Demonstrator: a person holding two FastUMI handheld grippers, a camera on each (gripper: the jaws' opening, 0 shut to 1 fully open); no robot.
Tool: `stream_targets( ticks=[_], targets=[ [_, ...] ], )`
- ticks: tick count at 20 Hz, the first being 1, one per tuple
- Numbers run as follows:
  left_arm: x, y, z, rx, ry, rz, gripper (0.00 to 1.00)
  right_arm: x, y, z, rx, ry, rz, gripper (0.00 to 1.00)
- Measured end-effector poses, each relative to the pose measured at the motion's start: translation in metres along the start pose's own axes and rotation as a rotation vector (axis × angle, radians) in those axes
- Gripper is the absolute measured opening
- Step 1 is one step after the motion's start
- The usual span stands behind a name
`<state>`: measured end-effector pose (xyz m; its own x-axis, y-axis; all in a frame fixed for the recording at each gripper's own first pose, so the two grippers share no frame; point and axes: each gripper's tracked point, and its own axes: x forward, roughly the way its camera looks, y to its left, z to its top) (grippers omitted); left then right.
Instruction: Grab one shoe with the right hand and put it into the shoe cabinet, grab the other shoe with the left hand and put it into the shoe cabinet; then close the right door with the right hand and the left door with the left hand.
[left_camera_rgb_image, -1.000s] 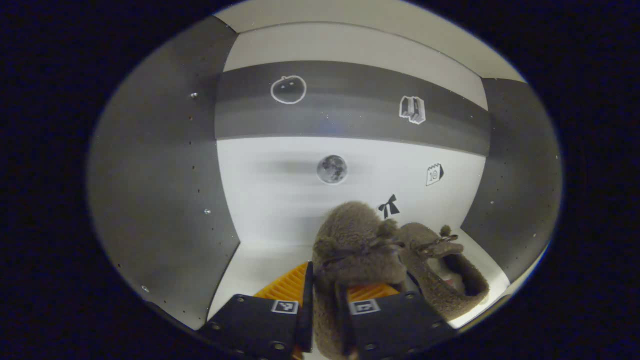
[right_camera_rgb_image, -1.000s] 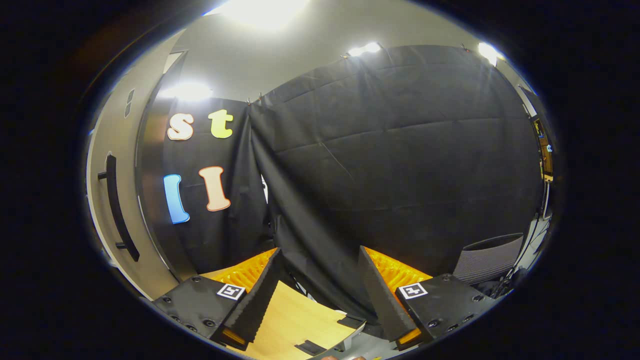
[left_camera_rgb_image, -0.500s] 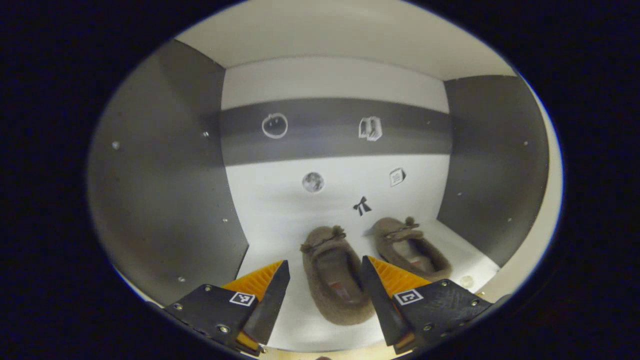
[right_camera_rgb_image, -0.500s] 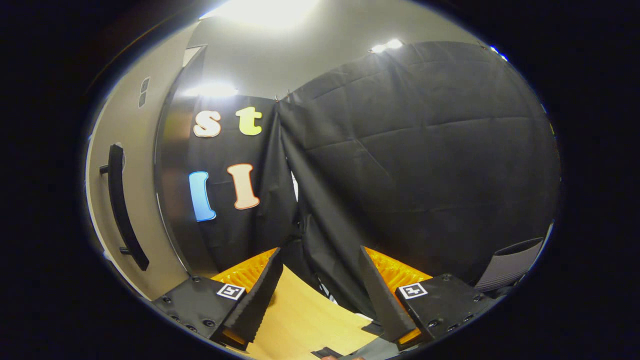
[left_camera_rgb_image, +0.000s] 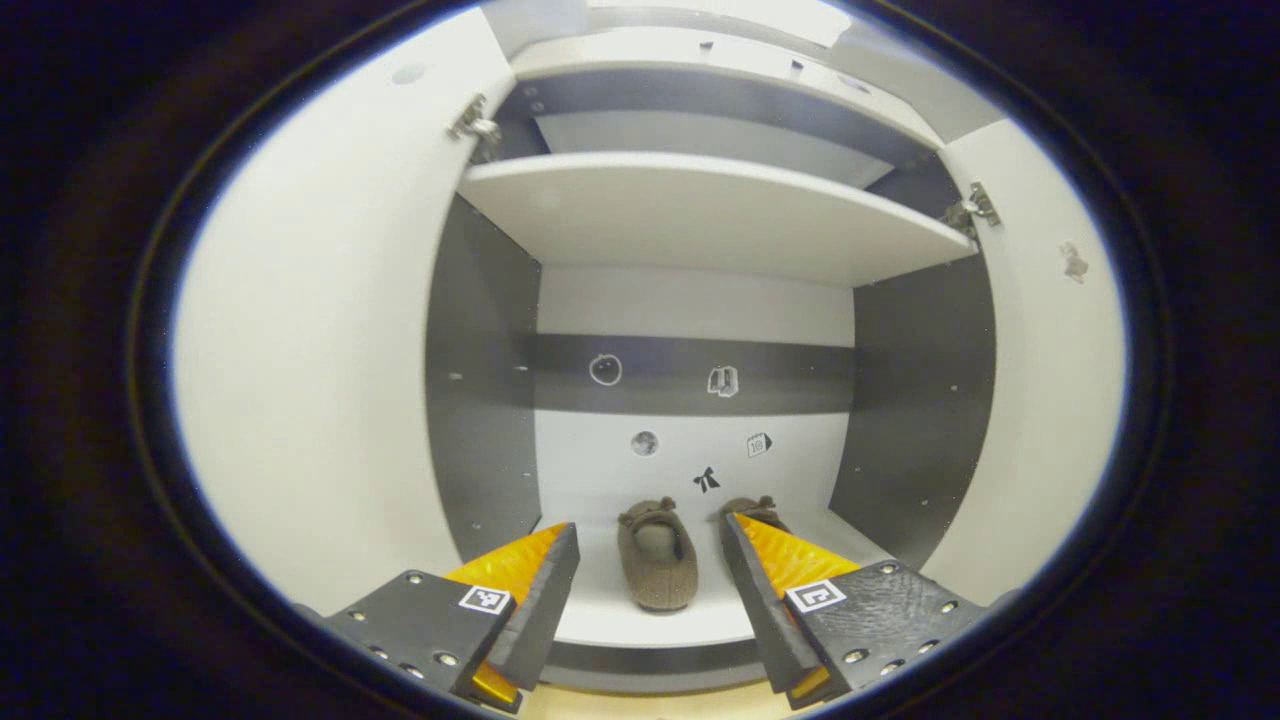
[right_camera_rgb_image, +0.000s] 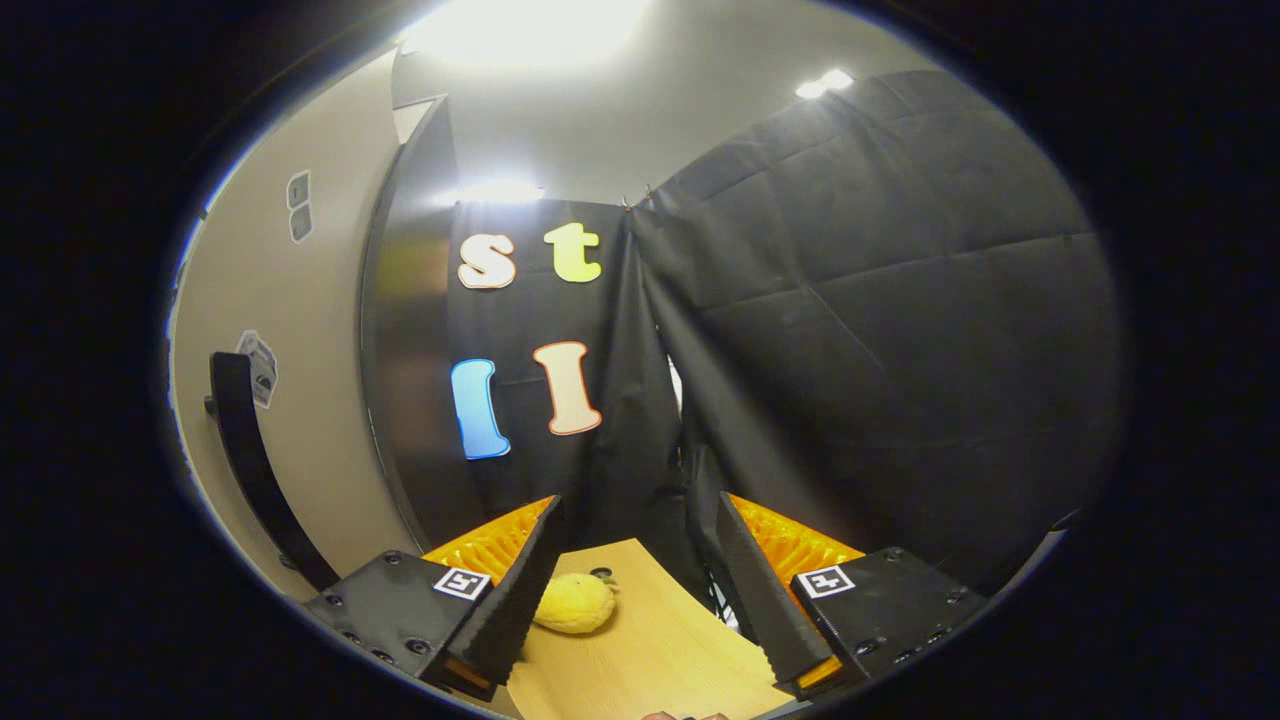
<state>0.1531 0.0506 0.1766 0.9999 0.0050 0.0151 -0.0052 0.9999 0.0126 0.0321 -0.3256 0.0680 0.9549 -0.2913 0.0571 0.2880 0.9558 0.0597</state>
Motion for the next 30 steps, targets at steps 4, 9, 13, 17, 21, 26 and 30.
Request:
stream_targets(
  ticks=[4, 9, 13, 17, 21, 26, 30],
  targets=[
    [-0.061, -0.006, 0.006, 0.011, -0.059, 0.090, 0.90, 0.015, 0.019, 0.012, -0.015, -0.001, 0.108, 0.93],
    [-0.109, 0.005, 0.004, -0.012, -0.058, 0.153, 0.84, 0.015, 0.052, 0.017, 0.003, 0.030, 0.242, 0.96],
    [-0.145, 0.023, -0.021, -0.078, -0.024, 0.192, 0.84, 0.010, 0.063, 0.026, 0.010, 0.003, 0.245, 0.95],
    [-0.149, 0.030, -0.018, -0.061, -0.017, 0.167, 0.84, -0.007, 0.085, 0.035, 0.020, -0.008, 0.269, 0.95],
    [-0.154, 0.035, -0.019, -0.060, -0.018, 0.108, 0.84, -0.024, 0.089, 0.026, -0.016, 0.057, 0.242, 0.94],
    [-0.161, 0.038, -0.030, -0.081, -0.004, 0.046, 0.84, -0.035, 0.091, 0.024, -0.009, 0.067, 0.184, 0.94],
    [-0.169, 0.049, -0.039, -0.129, -0.005, 0.009, 0.84, -0.048, 0.106, 0.022, -0.023, 0.049, 0.159, 0.90]
  ],
)
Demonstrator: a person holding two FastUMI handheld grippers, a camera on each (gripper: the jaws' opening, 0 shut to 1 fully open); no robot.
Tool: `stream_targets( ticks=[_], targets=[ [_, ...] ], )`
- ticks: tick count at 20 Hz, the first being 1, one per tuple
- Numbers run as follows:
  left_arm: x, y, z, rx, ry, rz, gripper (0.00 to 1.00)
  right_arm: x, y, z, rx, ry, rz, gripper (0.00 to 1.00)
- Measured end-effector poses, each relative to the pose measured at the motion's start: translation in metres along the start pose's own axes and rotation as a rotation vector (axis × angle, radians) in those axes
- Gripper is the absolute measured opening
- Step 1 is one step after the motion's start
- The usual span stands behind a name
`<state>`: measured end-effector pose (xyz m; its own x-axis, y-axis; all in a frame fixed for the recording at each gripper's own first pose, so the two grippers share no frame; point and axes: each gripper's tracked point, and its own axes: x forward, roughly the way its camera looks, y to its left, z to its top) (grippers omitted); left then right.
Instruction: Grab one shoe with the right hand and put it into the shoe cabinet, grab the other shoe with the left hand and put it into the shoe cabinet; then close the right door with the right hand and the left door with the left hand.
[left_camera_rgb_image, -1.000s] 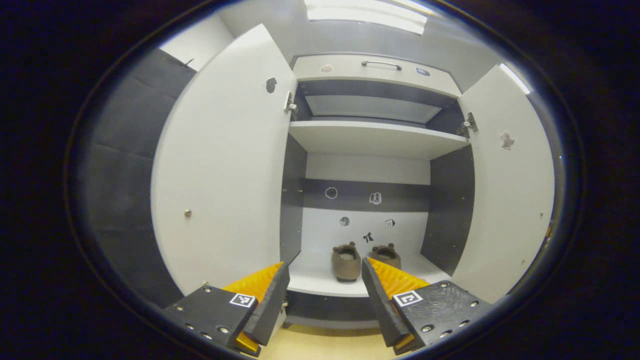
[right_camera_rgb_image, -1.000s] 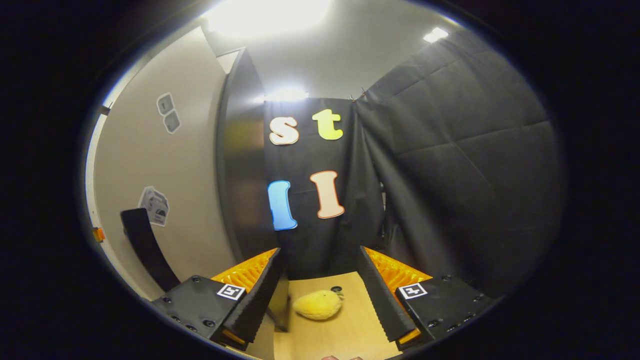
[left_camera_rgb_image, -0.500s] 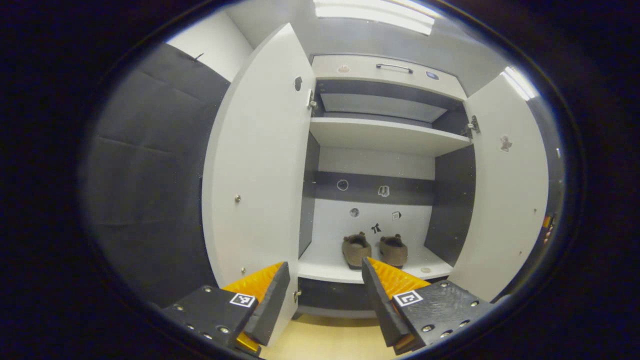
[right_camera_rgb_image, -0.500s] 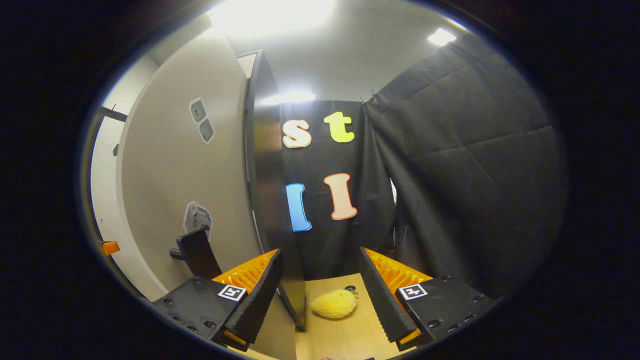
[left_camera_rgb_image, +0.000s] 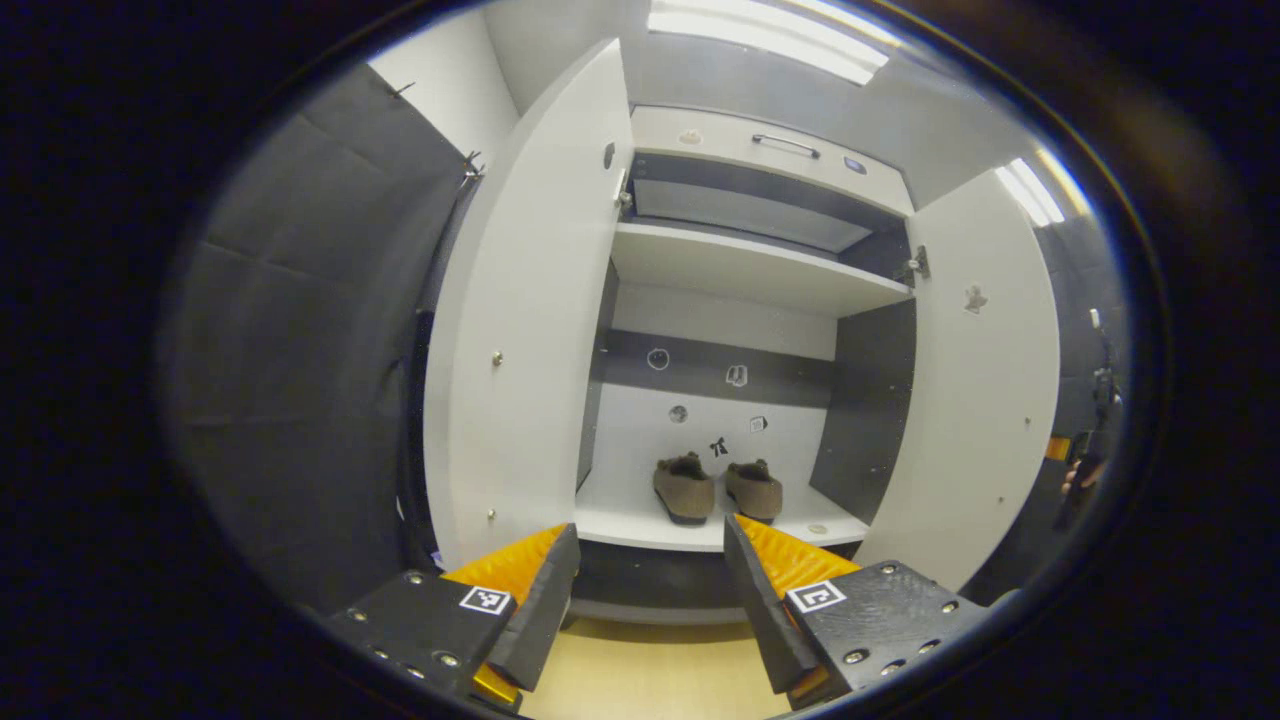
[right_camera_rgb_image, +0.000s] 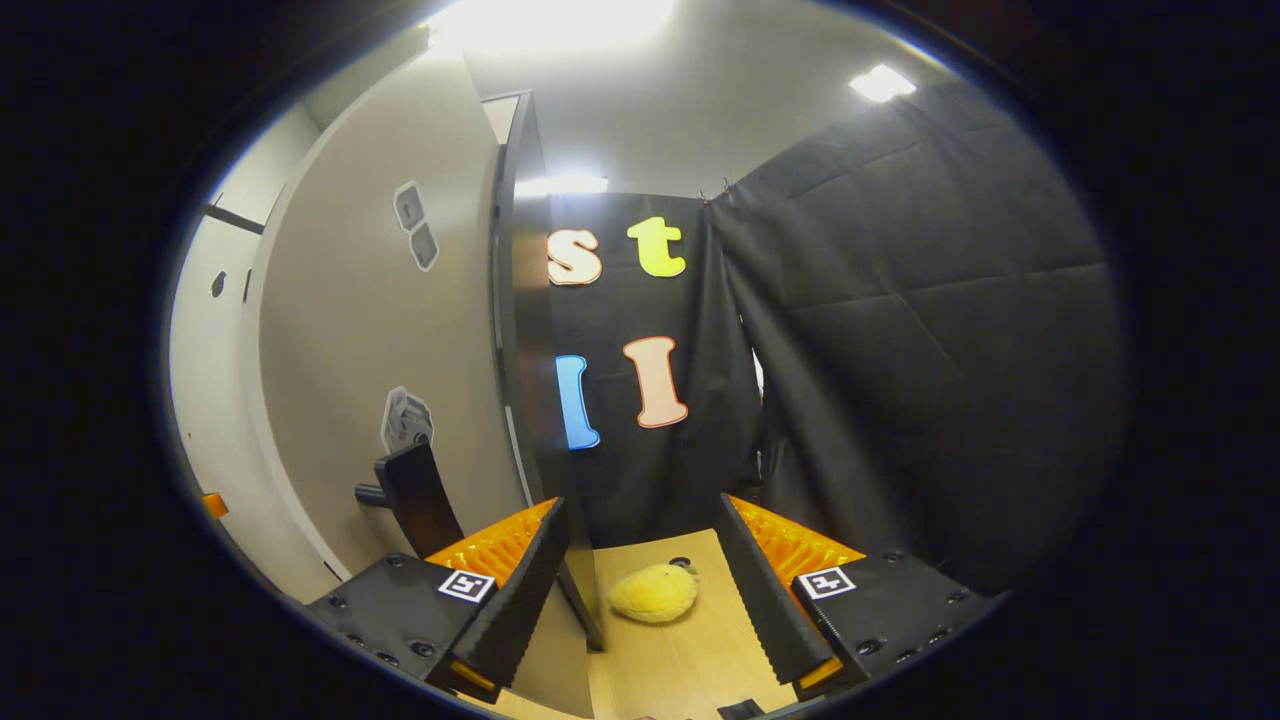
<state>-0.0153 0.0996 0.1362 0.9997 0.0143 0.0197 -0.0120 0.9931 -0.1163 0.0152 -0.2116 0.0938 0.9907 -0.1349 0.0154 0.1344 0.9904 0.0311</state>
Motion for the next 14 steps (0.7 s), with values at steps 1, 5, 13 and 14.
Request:
stream_targets(
  ticks=[1, 5, 13, 14],
  targets=[
    [-0.001, 0.005, -0.004, -0.019, 0.007, 0.001, 0.84, -0.001, 0.007, -0.002, 0.002, 0.002, 0.008, 0.90],
    [-0.012, 0.030, -0.004, -0.042, -0.001, 0.016, 0.84, -0.002, 0.048, -0.008, 0.034, 0.015, 0.064, 0.90],
    [-0.035, 0.043, -0.011, -0.002, 0.015, -0.050, 0.84, 0.013, 0.146, -0.024, -0.029, 0.026, 0.230, 0.90],
    [-0.040, 0.048, -0.011, -0.020, 0.012, -0.054, 0.84, 0.014, 0.158, -0.026, -0.029, 0.028, 0.252, 0.95]
  ],
)
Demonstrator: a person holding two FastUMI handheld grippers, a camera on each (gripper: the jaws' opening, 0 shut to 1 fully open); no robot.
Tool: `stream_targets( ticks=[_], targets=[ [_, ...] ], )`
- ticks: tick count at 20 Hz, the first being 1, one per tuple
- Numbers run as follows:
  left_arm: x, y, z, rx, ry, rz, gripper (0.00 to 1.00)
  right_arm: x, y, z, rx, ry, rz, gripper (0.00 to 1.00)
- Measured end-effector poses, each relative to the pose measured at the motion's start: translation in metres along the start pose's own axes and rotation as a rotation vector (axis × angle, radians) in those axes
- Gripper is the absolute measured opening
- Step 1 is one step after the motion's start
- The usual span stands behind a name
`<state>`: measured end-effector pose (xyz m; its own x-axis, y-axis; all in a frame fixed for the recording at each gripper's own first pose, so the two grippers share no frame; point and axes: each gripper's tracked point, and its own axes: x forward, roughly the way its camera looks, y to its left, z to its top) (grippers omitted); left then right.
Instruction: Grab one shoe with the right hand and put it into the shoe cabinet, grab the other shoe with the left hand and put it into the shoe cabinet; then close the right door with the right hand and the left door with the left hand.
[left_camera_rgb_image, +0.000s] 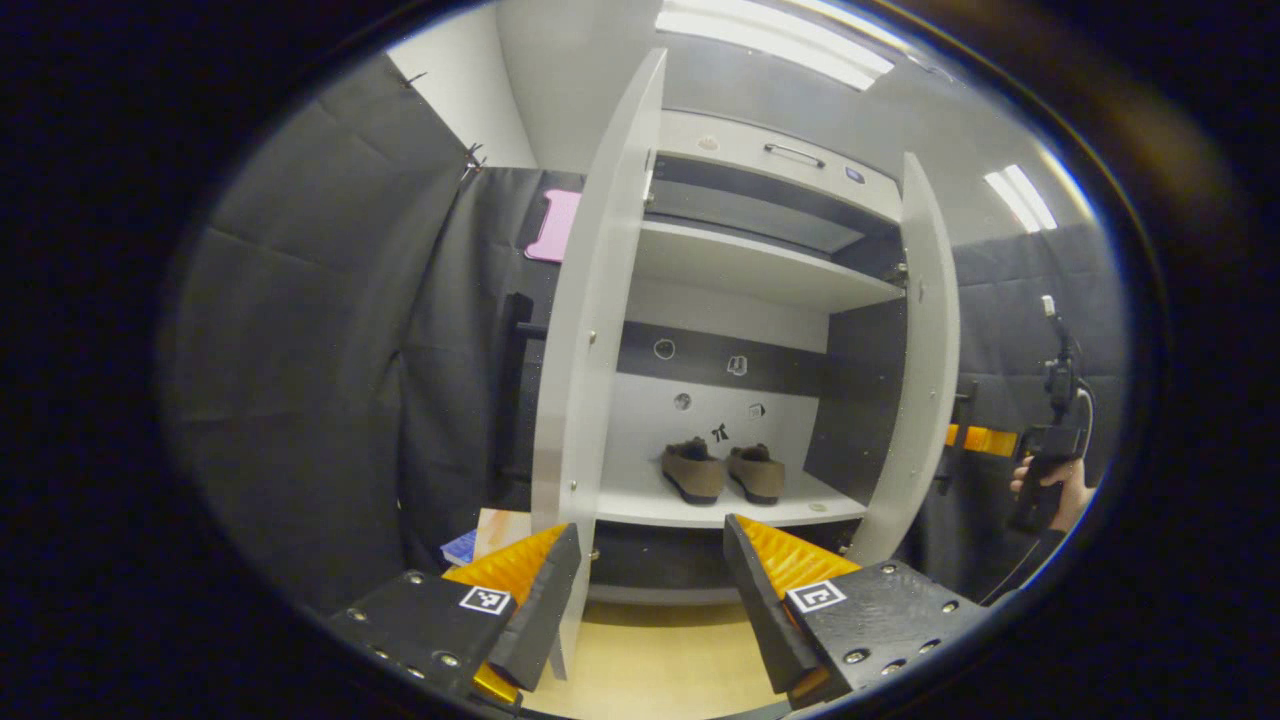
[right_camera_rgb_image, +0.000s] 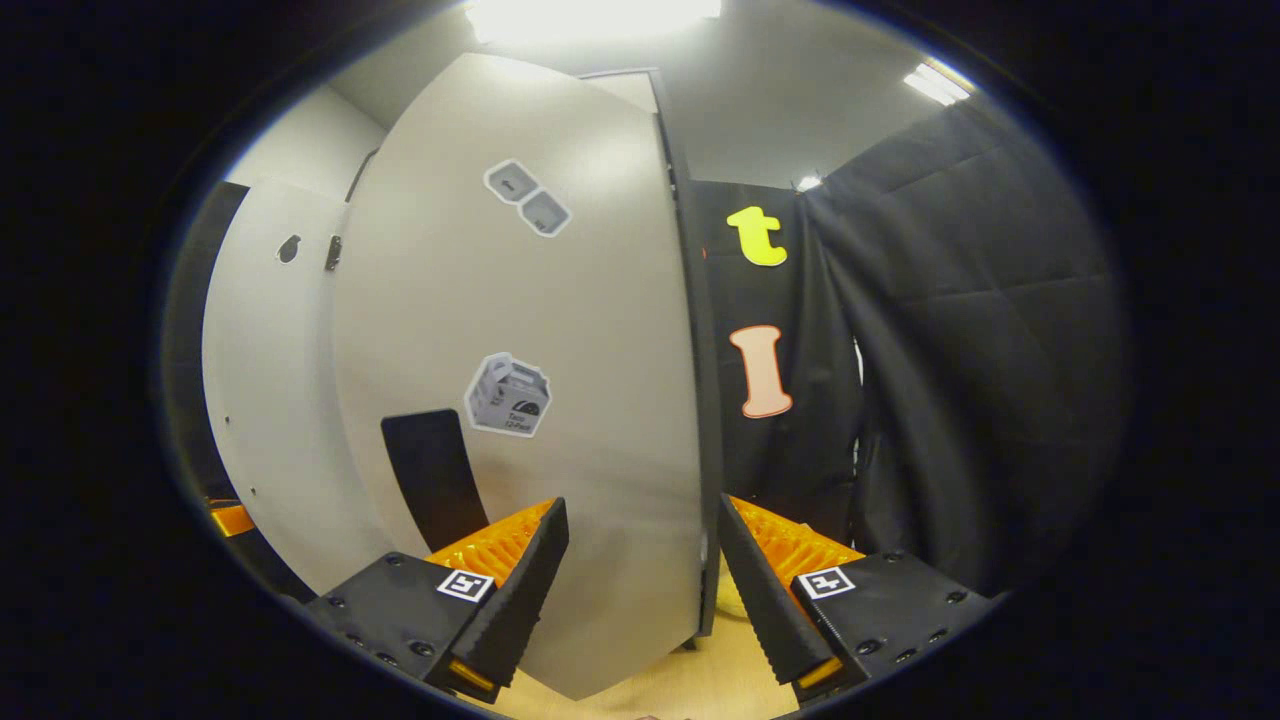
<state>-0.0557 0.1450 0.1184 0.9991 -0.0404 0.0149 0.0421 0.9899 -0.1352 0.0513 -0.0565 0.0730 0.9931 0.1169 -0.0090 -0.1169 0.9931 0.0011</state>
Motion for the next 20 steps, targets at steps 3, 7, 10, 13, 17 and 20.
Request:
stream_targets(
  ticks=[3, 7, 10, 13, 17, 20],
  targets=[
    [-0.017, 0.020, 0.007, -0.006, -0.023, 0.016, 0.83, 0.001, 0.011, -0.009, -0.017, 0.006, 0.002, 0.95],
    [-0.020, 0.062, 0.018, 0.043, -0.033, 0.058, 0.84, -0.003, 0.008, -0.016, -0.007, 0.005, -0.060, 0.95],
    [-0.014, 0.109, 0.027, 0.085, -0.037, 0.120, 0.84, -0.012, 0.008, -0.026, 0.016, 0.016, -0.095, 0.94],
    [-0.001, 0.144, 0.046, 0.076, -0.071, 0.146, 0.84, -0.021, 0.005, -0.039, -0.006, 0.029, -0.133, 0.95],
    [0.021, 0.183, 0.071, 0.071, -0.126, 0.157, 0.84, -0.027, 0.009, -0.051, -0.019, 0.041, -0.156, 0.94],
    [0.038, 0.207, 0.079, 0.098, -0.143, 0.180, 0.84, -0.030, 0.015, -0.060, -0.012, 0.050, -0.161, 0.96]
  ],
)
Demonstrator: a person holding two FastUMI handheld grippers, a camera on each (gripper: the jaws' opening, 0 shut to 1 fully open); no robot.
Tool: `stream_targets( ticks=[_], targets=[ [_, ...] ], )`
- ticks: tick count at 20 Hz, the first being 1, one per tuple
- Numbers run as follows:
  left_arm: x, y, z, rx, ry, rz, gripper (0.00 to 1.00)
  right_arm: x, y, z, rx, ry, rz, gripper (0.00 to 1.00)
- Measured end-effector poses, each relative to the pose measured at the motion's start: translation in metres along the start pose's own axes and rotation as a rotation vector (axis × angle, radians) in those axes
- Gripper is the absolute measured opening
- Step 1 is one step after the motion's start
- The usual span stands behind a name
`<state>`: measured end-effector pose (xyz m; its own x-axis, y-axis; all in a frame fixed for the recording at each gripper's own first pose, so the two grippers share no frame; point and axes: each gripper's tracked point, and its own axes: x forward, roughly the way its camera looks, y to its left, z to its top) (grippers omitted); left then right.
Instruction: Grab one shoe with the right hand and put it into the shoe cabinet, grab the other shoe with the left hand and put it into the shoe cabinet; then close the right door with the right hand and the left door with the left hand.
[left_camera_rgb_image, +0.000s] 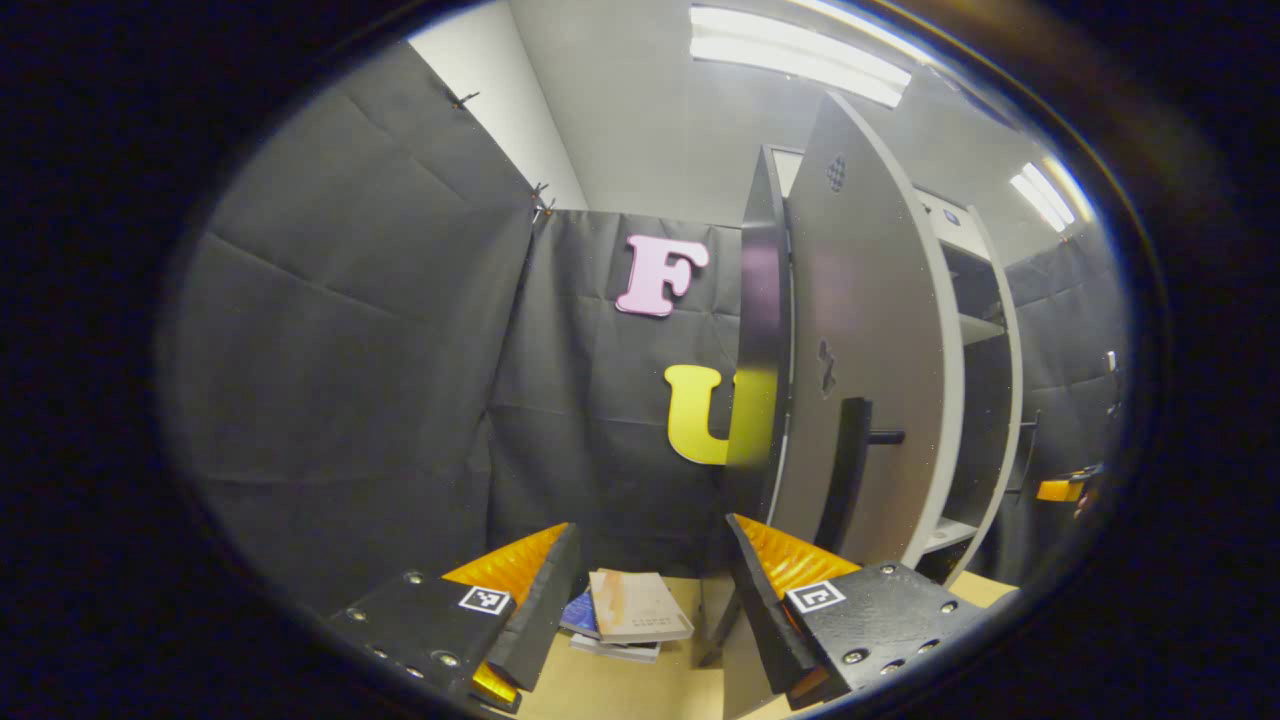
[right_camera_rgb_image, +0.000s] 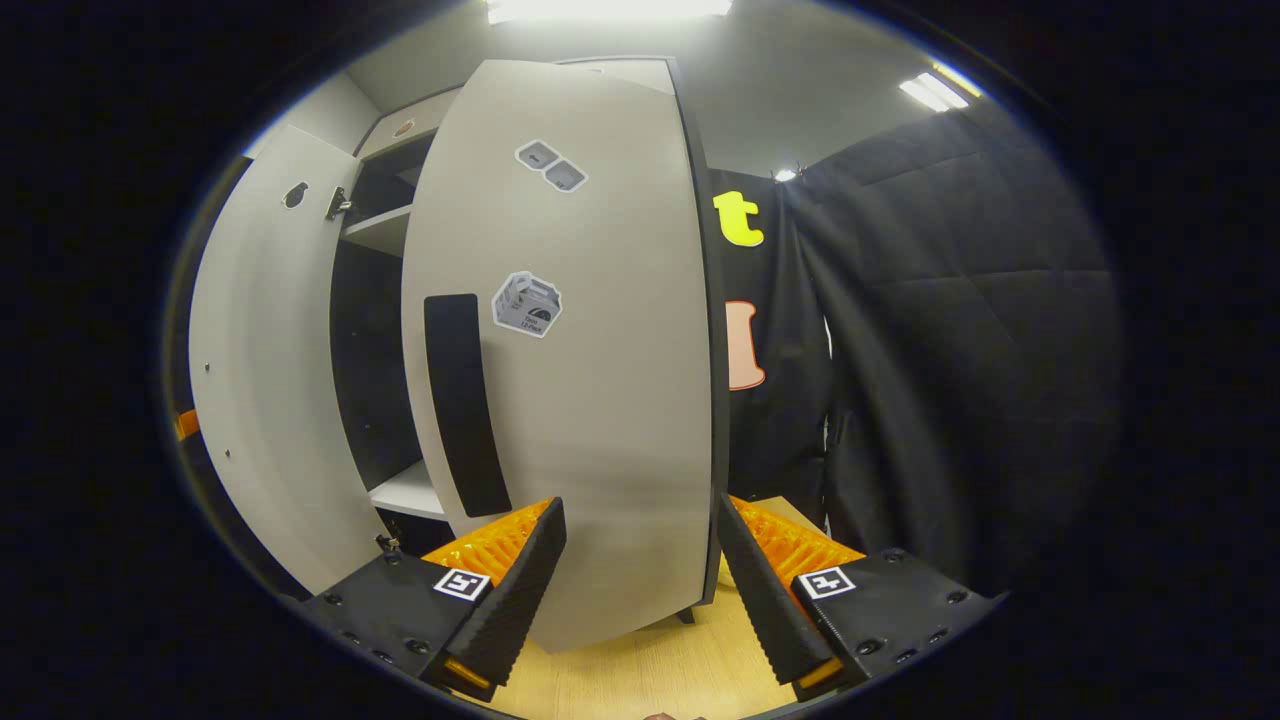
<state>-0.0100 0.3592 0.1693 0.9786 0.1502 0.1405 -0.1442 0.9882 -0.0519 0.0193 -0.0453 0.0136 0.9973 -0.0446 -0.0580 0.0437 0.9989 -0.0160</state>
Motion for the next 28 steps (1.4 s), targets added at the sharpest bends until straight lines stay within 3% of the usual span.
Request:
stream_targets(
  ticks=[3, 5, 6, 7, 9, 10, 11, 12, 20, 23, 24, 27, 28],
  targets=[
    [0.015, -0.009, 0.002, -0.022, -0.009, -0.042, 0.84, -0.003, 0.002, -0.010, 0.017, 0.020, -0.005, 0.92],
    [0.024, -0.023, 0.006, -0.040, -0.019, -0.089, 0.83, -0.005, -0.001, -0.015, 0.026, 0.027, -0.017, 0.96],
    [0.027, -0.029, 0.010, -0.038, -0.025, -0.109, 0.91, -0.006, -0.002, -0.017, 0.030, 0.033, -0.025, 0.96],
    [0.031, -0.037, 0.010, -0.036, -0.025, -0.129, 0.83, -0.008, -0.003, -0.022, 0.036, 0.042, -0.030, 0.96],
    [0.035, -0.057, 0.005, -0.034, -0.011, -0.179, 0.83, -0.010, -0.008, -0.029, 0.043, 0.057, -0.040, 0.95],
    [0.032, -0.055, 0.005, -0.018, -0.005, -0.166, 0.83, -0.010, -0.011, -0.031, 0.044, 0.062, -0.048, 0.96],
    [0.035, -0.053, 0.001, -0.004, 0.007, -0.153, 0.90, -0.011, -0.013, -0.033, 0.045, 0.066, -0.053, 0.95],
    [0.035, -0.052, 0.001, -0.005, 0.012, -0.146, 0.83, -0.010, -0.015, -0.035, 0.046, 0.070, -0.057, 0.95],
    [0.037, -0.062, 0.001, 0.015, 0.048, -0.152, 0.83, -0.004, -0.032, -0.047, 0.064, 0.094, -0.055, 0.92],
    [0.027, -0.102, -0.009, -0.039, 0.047, -0.145, 0.83, 0.004, -0.037, -0.049, 0.072, 0.099, -0.028, 0.95],
    [0.023, -0.112, -0.011, -0.053, 0.047, -0.147, 0.91, 0.007, -0.038, -0.048, 0.072, 0.100, -0.015, 0.95],
    [0.024, -0.147, -0.015, -0.072, 0.049, -0.143, 0.90, 0.016, -0.049, -0.047, 0.063, 0.098, 0.015, 0.92],
    [0.024, -0.160, -0.017, -0.071, 0.051, -0.142, 0.90, 0.019, -0.054, -0.046, 0.061, 0.099, 0.023, 0.95]
  ],
)
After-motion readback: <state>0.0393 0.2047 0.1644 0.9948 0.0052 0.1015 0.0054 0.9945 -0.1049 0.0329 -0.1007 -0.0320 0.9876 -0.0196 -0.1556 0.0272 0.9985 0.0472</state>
